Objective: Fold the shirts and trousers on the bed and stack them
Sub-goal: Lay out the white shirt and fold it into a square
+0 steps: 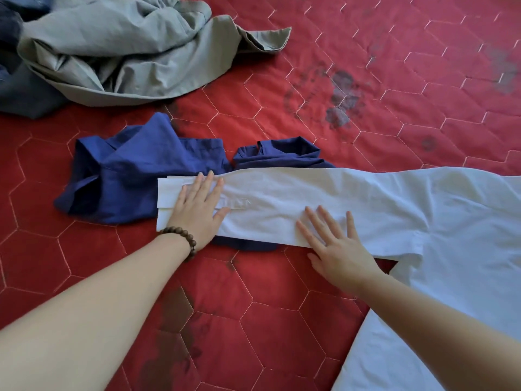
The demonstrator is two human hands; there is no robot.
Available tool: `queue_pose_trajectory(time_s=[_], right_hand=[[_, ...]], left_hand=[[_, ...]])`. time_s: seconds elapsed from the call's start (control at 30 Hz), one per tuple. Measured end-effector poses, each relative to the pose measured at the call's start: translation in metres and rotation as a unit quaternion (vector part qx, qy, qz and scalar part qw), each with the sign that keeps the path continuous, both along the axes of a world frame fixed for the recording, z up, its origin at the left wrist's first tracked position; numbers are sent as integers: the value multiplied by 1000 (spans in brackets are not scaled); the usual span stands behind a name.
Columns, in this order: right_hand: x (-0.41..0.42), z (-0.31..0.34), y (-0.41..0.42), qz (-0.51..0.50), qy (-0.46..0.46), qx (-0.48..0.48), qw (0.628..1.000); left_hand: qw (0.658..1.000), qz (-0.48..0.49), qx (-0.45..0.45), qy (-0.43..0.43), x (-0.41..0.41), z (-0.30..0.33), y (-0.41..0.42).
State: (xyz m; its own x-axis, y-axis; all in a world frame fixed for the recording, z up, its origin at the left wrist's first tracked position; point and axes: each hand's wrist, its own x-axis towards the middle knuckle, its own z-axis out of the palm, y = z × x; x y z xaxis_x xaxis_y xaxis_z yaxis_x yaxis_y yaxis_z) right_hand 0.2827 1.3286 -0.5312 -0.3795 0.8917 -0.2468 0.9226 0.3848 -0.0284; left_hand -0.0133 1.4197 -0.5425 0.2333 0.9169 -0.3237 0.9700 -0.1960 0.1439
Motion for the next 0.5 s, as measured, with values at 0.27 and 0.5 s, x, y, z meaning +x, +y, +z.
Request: queue_pose_trajectory(time_s=[0.27, 0.5], right_hand=[[-1, -1, -3, 20, 109, -4, 994], [69, -9, -2, -401, 7, 5, 916]], left_hand=[[991, 36, 90, 95, -3, 11, 12], [975, 116, 190, 21, -20, 20, 10]])
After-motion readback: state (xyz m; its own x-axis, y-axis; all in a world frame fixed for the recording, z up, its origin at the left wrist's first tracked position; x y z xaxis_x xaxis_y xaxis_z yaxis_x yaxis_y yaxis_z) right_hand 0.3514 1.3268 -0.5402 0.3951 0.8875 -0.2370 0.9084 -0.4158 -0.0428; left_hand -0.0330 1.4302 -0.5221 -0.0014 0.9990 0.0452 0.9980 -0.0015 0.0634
